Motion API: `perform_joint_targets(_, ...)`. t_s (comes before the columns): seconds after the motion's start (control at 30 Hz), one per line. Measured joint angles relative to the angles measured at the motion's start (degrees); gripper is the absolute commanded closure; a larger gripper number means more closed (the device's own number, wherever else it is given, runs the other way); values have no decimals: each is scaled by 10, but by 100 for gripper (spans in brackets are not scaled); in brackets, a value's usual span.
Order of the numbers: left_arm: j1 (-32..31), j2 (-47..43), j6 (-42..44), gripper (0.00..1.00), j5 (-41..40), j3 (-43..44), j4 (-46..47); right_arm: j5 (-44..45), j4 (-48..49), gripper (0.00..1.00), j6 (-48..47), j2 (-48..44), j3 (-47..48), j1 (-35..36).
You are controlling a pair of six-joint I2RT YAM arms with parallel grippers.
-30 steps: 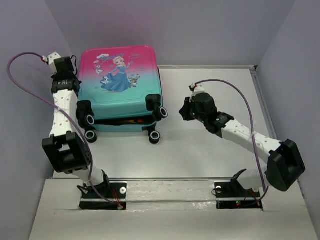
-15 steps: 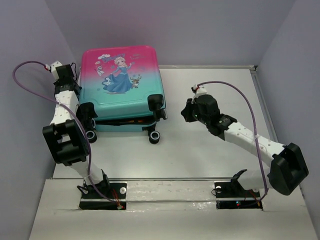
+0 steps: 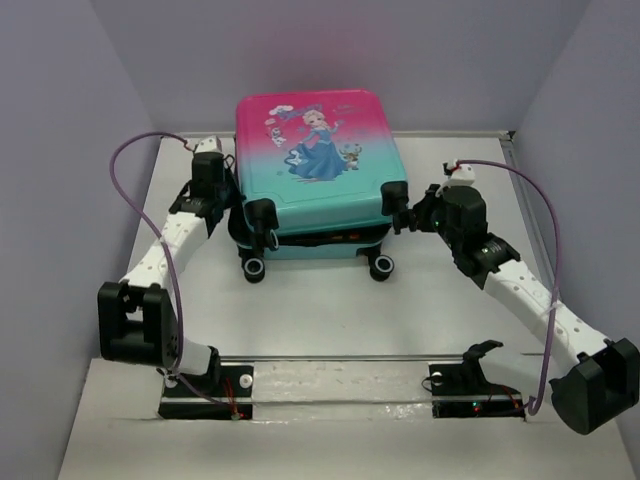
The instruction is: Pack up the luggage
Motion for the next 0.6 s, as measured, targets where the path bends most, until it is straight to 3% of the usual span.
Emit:
perform_joint_targets(0.13, -78, -95, -35, 94, 52, -43, -84, 45, -24, 93, -1, -24, -5, -31)
perform_joint_targets(0.27, -100, -195, -72, 89, 63, -37, -114, 52, -44, 87, 5, -39, -18, -30)
perform_joint_targets(0.3, -101, -211, -77, 86, 60, -29, -116, 52, -46, 81, 7, -42, -21, -29)
perform_joint_targets(0.33, -104, -228, -83, 77, 55, -5, -116, 52, -51, 56, 9, -45, -24, -28)
perform_joint_targets(0.37, -105, -230, -84, 71, 51, 15, -115, 54, -61, 40, 10, -50, -24, -27)
perform_joint_targets(0.4, -104, -228, -83, 61, 46, 37, -111, 55, -62, 26, 13, -53, -24, -27)
perform_joint_targets(0.43, -104, -211, -82, 40, 41, 67, -110, 70, -69, 11, 7, -54, -21, -28)
perform_joint_targets(0.5, -102, -174, -76, 24, 29, 118, -92, 84, -81, 3, 1, -47, -7, -36)
perform_joint_targets(0.6, -88, -120, -63, 15, 31, 141, -73, 60, -101, 0, -3, -16, 32, -51)
